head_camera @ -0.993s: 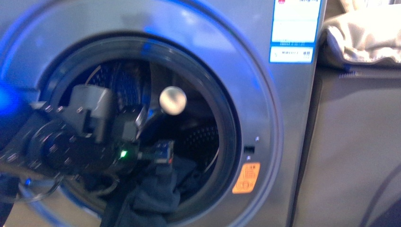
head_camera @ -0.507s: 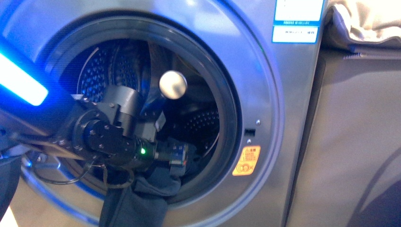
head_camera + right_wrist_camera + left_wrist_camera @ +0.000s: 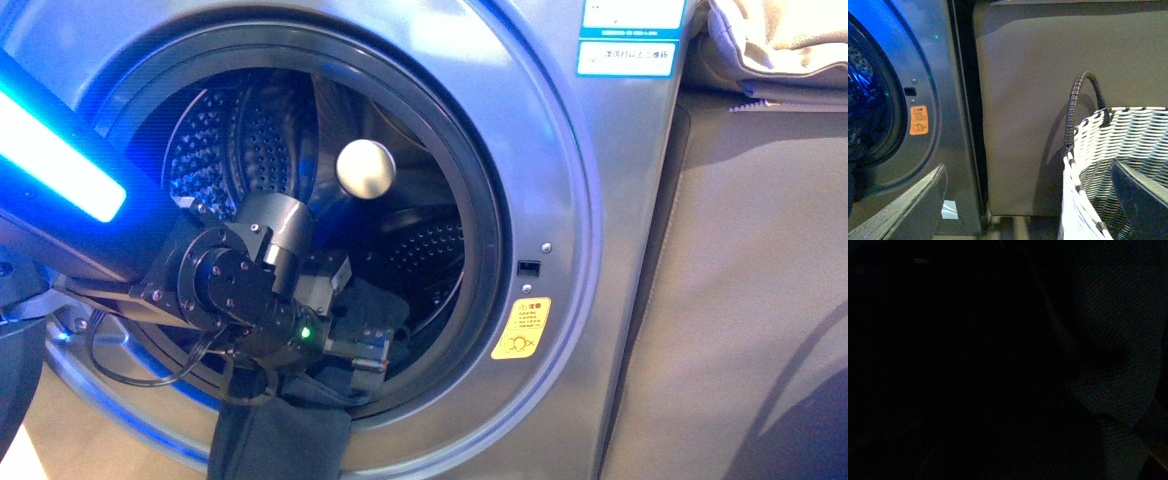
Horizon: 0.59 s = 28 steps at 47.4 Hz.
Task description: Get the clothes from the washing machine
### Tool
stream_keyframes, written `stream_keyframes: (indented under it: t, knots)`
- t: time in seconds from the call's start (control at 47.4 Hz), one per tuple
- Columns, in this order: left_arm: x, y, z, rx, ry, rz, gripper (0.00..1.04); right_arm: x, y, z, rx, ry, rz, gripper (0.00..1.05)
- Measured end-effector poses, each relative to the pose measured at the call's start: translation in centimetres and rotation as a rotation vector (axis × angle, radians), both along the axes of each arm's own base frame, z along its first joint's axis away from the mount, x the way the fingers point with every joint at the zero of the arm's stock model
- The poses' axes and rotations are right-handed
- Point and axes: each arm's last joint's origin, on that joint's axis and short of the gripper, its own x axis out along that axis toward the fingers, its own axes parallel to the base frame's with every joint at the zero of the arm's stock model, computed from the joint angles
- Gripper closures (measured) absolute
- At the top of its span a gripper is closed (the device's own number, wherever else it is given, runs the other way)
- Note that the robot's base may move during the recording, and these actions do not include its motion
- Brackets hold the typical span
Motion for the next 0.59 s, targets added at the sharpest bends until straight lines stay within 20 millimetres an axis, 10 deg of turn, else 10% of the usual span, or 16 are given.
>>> stream_keyframes:
  t: [0.317, 0.591]
  knots:
    - [-2.7, -1.0, 0.8, -0.024, -0.049, -0.097, 0.82, 0.0, 0.0, 0.0, 0.0, 0.0, 0.0, 0.07]
    - [-8.6, -1.9, 3.2, -0.057, -0.099, -0.286, 0.89, 0.0, 0.0, 0.0, 0.0, 0.0, 0.0, 0.07]
